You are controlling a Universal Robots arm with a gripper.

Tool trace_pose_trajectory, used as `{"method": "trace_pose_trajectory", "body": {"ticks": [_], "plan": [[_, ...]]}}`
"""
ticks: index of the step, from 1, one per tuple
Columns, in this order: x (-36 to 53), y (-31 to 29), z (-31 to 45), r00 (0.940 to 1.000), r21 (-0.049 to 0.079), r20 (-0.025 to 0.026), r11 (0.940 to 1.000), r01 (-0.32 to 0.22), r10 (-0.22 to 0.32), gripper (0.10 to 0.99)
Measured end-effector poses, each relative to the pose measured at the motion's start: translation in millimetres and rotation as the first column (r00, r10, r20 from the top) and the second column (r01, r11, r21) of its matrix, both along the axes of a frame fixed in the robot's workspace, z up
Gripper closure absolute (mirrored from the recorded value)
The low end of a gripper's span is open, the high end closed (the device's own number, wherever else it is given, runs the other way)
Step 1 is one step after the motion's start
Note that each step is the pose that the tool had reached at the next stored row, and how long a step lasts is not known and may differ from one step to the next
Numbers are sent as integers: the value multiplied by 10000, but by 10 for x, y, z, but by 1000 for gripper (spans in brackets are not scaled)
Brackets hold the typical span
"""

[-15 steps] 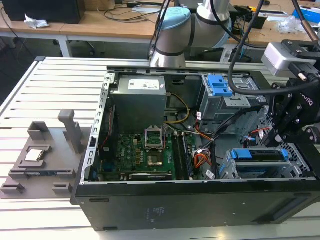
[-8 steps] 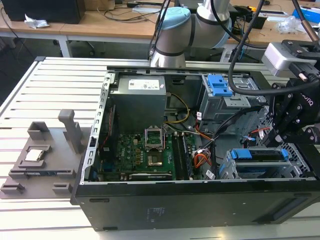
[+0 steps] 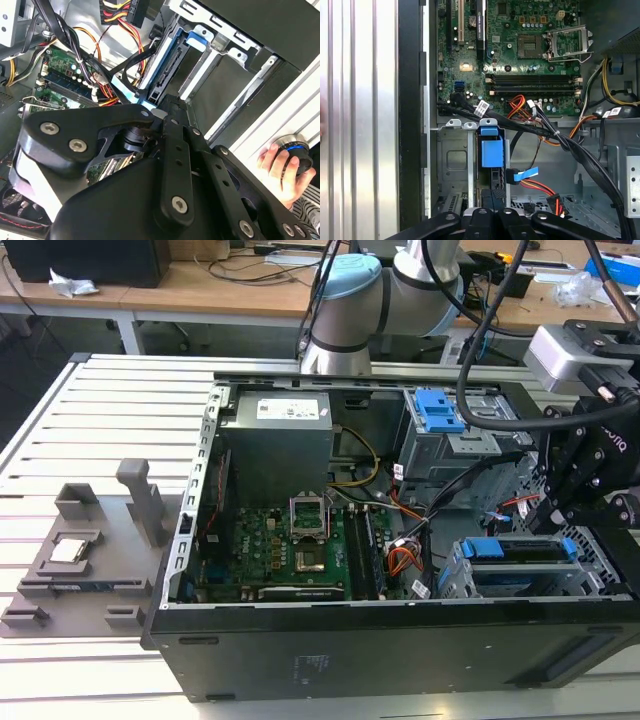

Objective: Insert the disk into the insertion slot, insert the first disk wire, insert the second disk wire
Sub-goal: 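Insert the first disk wire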

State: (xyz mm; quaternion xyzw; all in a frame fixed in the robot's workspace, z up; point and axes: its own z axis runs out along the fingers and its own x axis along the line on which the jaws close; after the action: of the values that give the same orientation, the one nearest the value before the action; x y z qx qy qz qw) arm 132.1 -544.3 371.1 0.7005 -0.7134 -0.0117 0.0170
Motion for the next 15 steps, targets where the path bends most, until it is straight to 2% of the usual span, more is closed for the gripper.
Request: {"method": "trace_pose_trajectory", "body": {"ticks": [3, 5, 6, 8, 9, 10, 12, 15], "plan": [[1, 0, 0, 10000, 0, 0, 10000, 0, 0, 792], [1, 0, 0, 10000, 0, 0, 10000, 0, 0, 792], [1, 0, 0, 10000, 0, 0, 10000, 0, 0, 725], [1, 0, 0, 10000, 0, 0, 10000, -5, 5, 725], [2, -1, 0, 9995, -1, 0, 9995, -309, 309, 725], [2, 0, 0, 9955, 0, 0, 9955, -944, 944, 725], [6, 6, 0, 9945, 1, 0, 9945, -1050, 1050, 725], [37, 49, 0, 9935, 0, 0, 9935, -1139, 1139, 725]]}}
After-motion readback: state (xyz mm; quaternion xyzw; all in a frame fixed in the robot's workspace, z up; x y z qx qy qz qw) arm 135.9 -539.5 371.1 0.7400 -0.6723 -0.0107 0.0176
